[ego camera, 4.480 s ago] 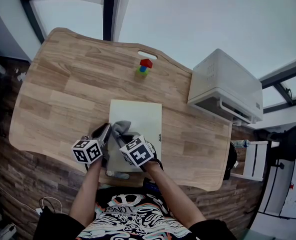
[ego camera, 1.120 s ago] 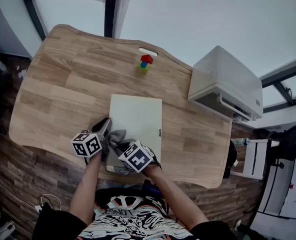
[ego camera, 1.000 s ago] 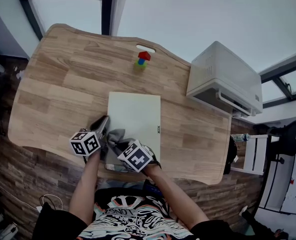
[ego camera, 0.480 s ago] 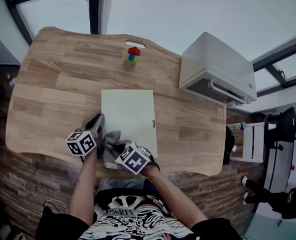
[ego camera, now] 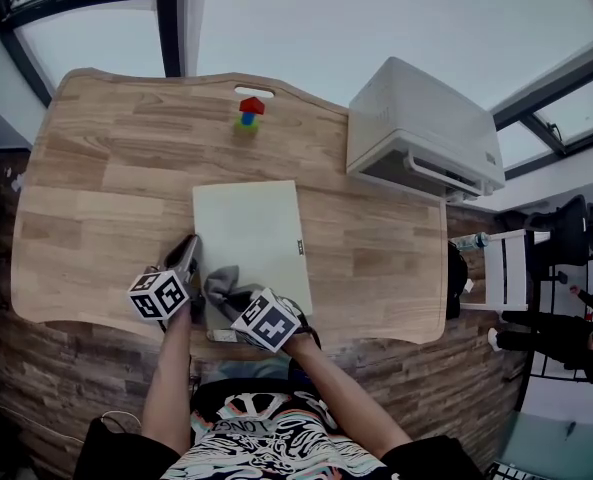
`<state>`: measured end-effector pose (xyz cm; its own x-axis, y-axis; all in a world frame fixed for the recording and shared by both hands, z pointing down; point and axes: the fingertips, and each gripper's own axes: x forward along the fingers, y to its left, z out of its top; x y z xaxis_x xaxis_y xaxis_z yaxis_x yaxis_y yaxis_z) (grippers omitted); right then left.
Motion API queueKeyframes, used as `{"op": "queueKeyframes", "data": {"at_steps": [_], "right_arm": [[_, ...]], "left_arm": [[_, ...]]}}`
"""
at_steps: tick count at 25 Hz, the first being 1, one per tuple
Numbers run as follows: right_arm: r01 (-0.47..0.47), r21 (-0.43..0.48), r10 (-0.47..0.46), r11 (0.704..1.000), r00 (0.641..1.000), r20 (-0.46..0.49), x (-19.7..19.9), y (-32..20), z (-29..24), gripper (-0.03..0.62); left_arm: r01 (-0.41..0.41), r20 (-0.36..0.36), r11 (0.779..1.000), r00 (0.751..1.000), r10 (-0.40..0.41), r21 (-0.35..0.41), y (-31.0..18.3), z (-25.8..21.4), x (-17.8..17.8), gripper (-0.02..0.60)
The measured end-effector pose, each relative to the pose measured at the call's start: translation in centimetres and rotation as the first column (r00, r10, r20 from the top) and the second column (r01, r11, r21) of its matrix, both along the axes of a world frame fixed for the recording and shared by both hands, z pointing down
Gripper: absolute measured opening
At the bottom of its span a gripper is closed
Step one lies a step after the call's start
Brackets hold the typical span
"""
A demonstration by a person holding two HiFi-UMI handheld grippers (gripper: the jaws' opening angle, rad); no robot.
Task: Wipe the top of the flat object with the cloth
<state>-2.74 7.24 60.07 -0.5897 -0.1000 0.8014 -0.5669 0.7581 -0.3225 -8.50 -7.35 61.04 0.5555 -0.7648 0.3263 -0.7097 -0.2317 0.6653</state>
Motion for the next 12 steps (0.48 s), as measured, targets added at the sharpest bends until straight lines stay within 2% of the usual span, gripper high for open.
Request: {"op": "queueKeyframes", "data": {"at_steps": [12], "right_arm": [[-0.04,0.003,0.04,0.999,0.999,0.015,1.4,-0.4,-0.6,0.009]], "left_arm": [[0.004,-0.001,1.0,1.0,-0.004,-0.001,0.1,0.0,0.0,0.12]]}}
